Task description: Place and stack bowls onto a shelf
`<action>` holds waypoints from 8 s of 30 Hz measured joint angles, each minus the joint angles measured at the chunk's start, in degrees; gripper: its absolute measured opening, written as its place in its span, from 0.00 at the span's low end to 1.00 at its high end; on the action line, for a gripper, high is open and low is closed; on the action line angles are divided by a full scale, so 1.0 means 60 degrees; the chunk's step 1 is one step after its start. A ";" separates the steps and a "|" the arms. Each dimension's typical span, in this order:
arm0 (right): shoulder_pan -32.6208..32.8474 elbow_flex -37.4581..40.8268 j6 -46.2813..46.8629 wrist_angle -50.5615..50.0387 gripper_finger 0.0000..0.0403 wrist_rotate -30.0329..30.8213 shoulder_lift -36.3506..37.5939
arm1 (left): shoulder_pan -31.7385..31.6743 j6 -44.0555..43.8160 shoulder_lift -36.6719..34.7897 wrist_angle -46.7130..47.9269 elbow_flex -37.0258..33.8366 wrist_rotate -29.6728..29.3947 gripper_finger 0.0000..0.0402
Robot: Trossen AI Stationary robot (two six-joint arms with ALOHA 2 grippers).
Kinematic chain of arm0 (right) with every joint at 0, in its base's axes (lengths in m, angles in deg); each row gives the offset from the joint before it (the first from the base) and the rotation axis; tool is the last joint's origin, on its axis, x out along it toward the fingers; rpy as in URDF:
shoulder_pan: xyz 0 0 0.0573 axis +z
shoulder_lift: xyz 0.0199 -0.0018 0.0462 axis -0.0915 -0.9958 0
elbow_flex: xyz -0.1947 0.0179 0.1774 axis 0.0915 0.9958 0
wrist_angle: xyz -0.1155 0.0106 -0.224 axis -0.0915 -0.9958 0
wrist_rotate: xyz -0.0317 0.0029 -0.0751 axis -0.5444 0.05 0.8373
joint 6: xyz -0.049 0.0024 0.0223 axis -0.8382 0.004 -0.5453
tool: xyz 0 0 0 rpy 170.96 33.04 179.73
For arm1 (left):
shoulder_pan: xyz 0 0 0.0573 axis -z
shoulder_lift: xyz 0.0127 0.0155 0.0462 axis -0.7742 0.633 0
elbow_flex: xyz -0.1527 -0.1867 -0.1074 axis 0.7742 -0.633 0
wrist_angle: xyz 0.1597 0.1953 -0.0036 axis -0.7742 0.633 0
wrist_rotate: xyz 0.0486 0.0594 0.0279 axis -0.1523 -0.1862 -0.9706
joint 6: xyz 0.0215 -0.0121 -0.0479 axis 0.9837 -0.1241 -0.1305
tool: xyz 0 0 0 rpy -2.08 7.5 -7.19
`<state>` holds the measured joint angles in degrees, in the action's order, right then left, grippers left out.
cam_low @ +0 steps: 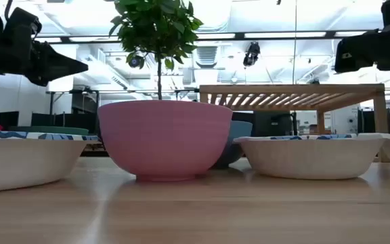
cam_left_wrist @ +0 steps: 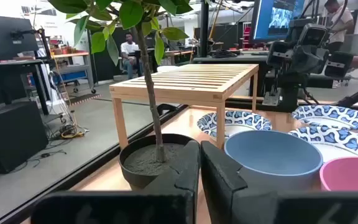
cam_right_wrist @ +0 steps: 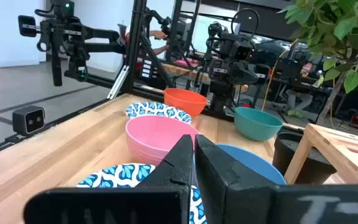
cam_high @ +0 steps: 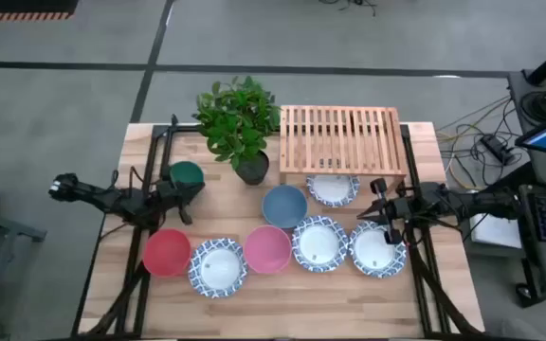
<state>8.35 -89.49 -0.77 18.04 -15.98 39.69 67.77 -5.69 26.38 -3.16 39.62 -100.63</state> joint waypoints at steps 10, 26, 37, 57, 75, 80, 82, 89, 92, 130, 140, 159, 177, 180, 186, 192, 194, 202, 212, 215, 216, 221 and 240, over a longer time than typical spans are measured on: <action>0.0001 0.0000 0.0013 0.0000 0.02 0.0000 0.0000 | 0.0000 -0.0003 0.0003 0.0001 0.0003 -0.0001 0.00; 0.0000 0.0000 0.0013 0.0002 0.02 0.0000 0.0000 | 0.0000 0.0000 0.0003 0.0000 0.0000 0.0000 0.00; 0.0000 0.0000 0.0002 0.0000 0.02 0.0000 0.0001 | 0.0000 0.0000 0.0003 0.0001 0.0003 -0.0003 0.00; -0.0002 0.0000 0.0002 0.0000 0.02 0.0000 0.0000 | 0.0002 -0.0002 0.0001 0.0001 0.0001 -0.0002 0.00; 0.0000 -0.0001 0.0111 0.0016 0.02 -0.0011 0.0003 | 0.0000 -0.0411 0.0003 -0.0077 0.0003 0.0017 0.00; -0.0001 -0.0003 0.3269 0.1478 0.02 0.0368 -0.0006 | 0.0000 -0.2670 0.0003 -0.1001 0.0003 0.0040 0.00; 0.0002 -0.0004 0.3924 0.2148 0.02 0.0444 -0.0057 | 0.0000 -0.3666 0.0002 -0.1421 0.0002 0.0040 0.00; 0.0002 -0.0003 0.5250 0.4501 0.02 0.0745 -0.0730 | 0.0000 -0.4242 0.0008 -0.2090 0.0000 0.0178 0.00; 0.0002 -0.0018 0.5654 0.5264 0.02 0.0996 -0.1307 | 0.0004 -0.4360 0.0125 -0.2094 -0.0055 0.0446 0.00; 0.2226 -1.2362 0.8089 -0.4342 0.02 0.0470 -1.2317 | 0.0029 -0.3031 0.0765 -0.2135 0.0787 0.3494 0.00; 0.2476 -1.4176 0.7811 -0.4825 0.02 0.0355 -1.4673 | 0.0029 -0.3006 0.0761 -0.2103 0.0787 0.3632 0.00; 0.2457 -1.4451 0.5304 -0.5052 0.02 0.0207 -1.7375 | 0.0029 -0.3129 0.0776 -0.1166 0.0761 0.3916 0.00; 0.2454 -1.5324 0.7699 -0.4171 0.02 0.0706 -1.8499 | 0.0029 -0.2998 0.0776 -0.0954 0.0754 0.3847 0.00; 0.2373 -1.5461 0.8512 -0.4207 0.02 0.1512 -1.8513 | 0.0029 -0.2998 0.0786 -0.0955 0.0754 0.3833 0.00; 0.2211 -1.5515 0.8099 -0.3996 0.02 0.1744 -1.8292 | 0.0029 -0.2994 0.0829 -0.0903 0.0750 0.3581 0.00; 0.2139 -1.5507 0.7735 -0.3652 0.02 0.1723 -1.8258 | 0.0029 -0.2994 0.0903 -0.0916 0.0750 0.3413 0.00; 0.2129 -1.5507 0.7655 -0.3629 0.02 0.1651 -1.8250 | 0.0029 -0.2995 0.0914 -0.0926 0.0750 0.3411 0.00; 0.2153 -1.5507 0.6837 -0.3566 0.03 0.1371 -1.8240 | 0.0029 -0.2994 0.0921 -0.0925 0.0750 0.3391 0.00; 0.2418 -1.5507 0.4999 -0.4487 0.29 0.1209 -1.8240 | 0.0029 -0.2994 0.0965 -0.0921 0.0750 0.3319 0.00; 0.2477 -1.5507 0.4347 -0.5184 0.41 0.1239 -1.8240 | 0.0029 -0.2994 0.1003 -0.0917 0.0750 0.3304 0.00; 0.2499 -1.5507 0.4219 -0.5404 0.44 0.1223 -1.8240 | 0.0029 -0.2994 0.1028 -0.0918 0.0750 0.3304 0.00; 0.2548 -1.5493 0.4073 -0.5698 0.52 0.1249 -1.8266 | 0.0029 -0.2950 0.1142 -0.0914 0.0750 0.3141 0.00; 0.2588 -1.5489 0.4072 -0.5703 0.28 0.1723 -1.8874 | 0.0029 -0.2959 0.1471 -0.0932 0.0750 0.2830 0.00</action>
<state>23.88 -182.43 23.66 -16.18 -5.64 -73.55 67.94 -23.45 35.20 -8.75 44.12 -83.65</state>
